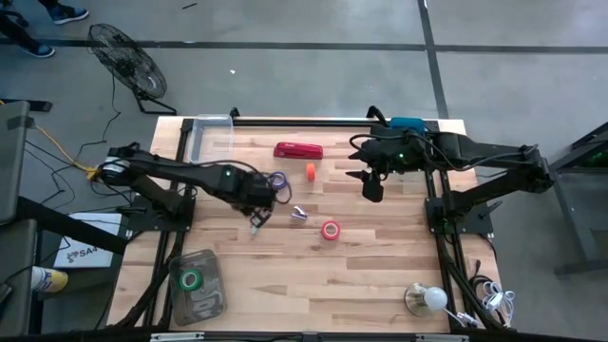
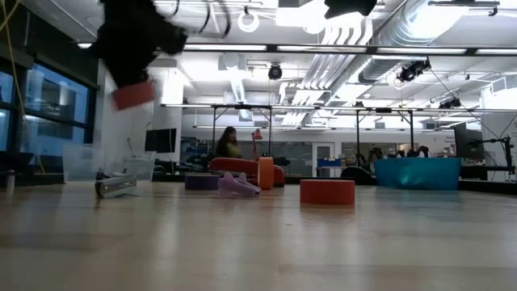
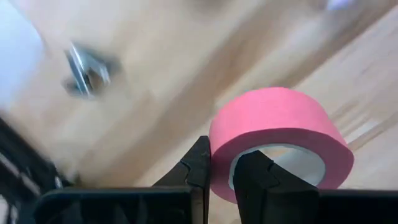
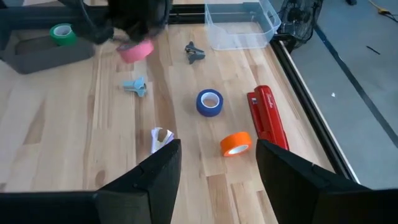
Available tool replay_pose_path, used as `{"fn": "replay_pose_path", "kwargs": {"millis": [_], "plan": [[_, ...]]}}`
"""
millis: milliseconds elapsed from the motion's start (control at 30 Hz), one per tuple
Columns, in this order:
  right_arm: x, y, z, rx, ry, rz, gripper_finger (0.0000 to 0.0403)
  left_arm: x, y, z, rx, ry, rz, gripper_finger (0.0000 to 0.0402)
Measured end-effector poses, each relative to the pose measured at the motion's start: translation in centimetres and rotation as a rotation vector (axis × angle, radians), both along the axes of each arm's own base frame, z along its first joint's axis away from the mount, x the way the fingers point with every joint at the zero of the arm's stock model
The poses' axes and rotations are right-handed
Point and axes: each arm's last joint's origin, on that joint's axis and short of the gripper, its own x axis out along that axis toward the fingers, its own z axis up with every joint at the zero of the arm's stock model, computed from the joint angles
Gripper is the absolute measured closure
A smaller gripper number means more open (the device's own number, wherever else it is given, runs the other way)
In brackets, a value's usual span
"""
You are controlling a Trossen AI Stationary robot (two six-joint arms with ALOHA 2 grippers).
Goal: Pick and place Stapler, Stapler remover, tape
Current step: Put the pink tape into the black bin
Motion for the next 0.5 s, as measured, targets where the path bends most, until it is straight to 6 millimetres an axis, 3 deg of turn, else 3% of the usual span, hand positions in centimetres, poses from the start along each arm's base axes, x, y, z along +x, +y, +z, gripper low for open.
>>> {"fn": "replay_pose_path", "kwargs": {"millis": [300, 500], "plan": [[0.2, 0.1, 0.3, 0.019, -0.037, 0.039, 0.0203, 1.4, 0.8, 8.1, 0.333, -0.269, -0.043, 0.0366], [0.7, 0.3, 1.0, 0.016, -0.123, 0.106, 0.0203, 2.0, 1.0, 12.3, 0.487, -0.435, -0.068, 0.0366]]}}
